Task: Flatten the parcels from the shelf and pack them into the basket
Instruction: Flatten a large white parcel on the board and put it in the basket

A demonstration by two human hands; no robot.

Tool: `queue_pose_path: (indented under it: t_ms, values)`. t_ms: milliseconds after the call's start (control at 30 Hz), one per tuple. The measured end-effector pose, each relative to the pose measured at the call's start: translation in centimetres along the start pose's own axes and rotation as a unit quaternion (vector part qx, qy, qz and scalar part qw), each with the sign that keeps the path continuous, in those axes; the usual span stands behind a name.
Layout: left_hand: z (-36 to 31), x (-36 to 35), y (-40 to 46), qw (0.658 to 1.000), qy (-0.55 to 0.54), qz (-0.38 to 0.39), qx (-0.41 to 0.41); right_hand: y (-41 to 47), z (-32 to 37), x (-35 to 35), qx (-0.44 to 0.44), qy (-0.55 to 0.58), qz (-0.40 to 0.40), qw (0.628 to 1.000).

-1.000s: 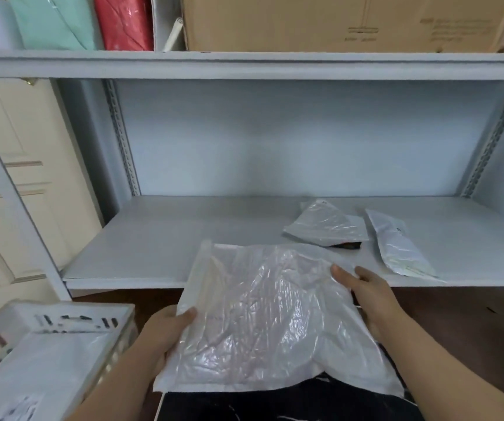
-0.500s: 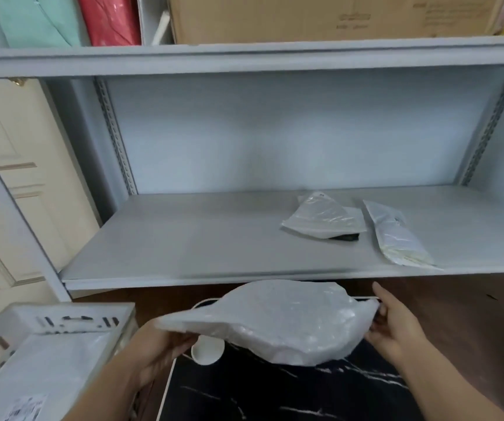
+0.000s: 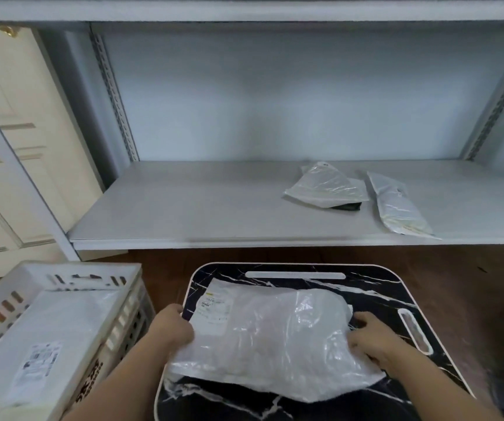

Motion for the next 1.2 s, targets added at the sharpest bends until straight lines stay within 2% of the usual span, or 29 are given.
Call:
queue_pose_path:
  t_ms: [67,133,200,267,367,433,500,600,700,833,933,1033,1200]
  values:
    - [0.6,-0.7,0.8,0.999,-0.045,0.0,0.003,0.5,-0.3,-0.4,-0.011,0.054,0.002,0.998]
    - [1.2,-1.2,1.0,0.996,-0.09,-0.005,0.011,0.9,-0.3,-0.6,0.008,0.056,0.0,0.998]
    - [1.8,-1.4,1.4,0.994,-0.107,-0.027,0.01,1.3,-0.1,-0.6,0.041,0.009,-0.032,0.999]
    - [2.4,-1.7,1.6,0.994,-0.101,-0.046,0.018,1.4,0.4,-0.6,0.06,-0.086,-0.086,0.991]
    - [2.4,-2.5,1.7,0.999,0.026,-0.043,0.017,1.7,1.1,-0.4,0.057,-0.149,-0.168,0.973]
    - [2.0,-2.9,2.1,0.992,0.118,-0.053,0.003,1.1,2.8,-0.6,0.097,-0.15,-0.224,0.958]
    - [1.1,-3.6,2.2,0.981,0.174,-0.075,-0.042,0.5,5.1,-2.1,0.159,-0.216,-0.244,0.932]
    - [-1.4,-5.1,2.4,0.951,0.25,-0.099,-0.154,1.1,8.0,-5.9,0.232,-0.338,-0.186,0.893]
    - [-3.6,-6.5,3.1,0.94,0.273,-0.08,-0.189,2.6,9.7,-9.1,0.249,-0.398,-0.124,0.874]
    - [-5.2,-8.5,4.4,0.94,0.277,-0.035,-0.198,5.1,9.4,-11.6,0.228,-0.421,-0.099,0.872]
    - [-5.3,-10.9,5.0,0.916,0.318,-0.022,-0.245,6.4,6.5,-13.0,0.175,-0.441,-0.047,0.879]
    - [-3.9,-12.8,5.2,0.874,0.368,-0.085,-0.305,6.2,2.6,-14.5,0.138,-0.452,-0.002,0.882]
    - [-2.1,-13.9,5.6,0.848,0.405,-0.129,-0.316,6.0,1.0,-15.0,0.144,-0.449,-0.005,0.882]
Point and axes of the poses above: each hand's wrist, its own y-axis towards the middle knuckle, its own x-axis out of the back of the hand, z = x × y, the point moved 5 cm from there along y, towards the middle knuckle, and after that the axes turned 9 degrees about y, right-handed, at the moved point
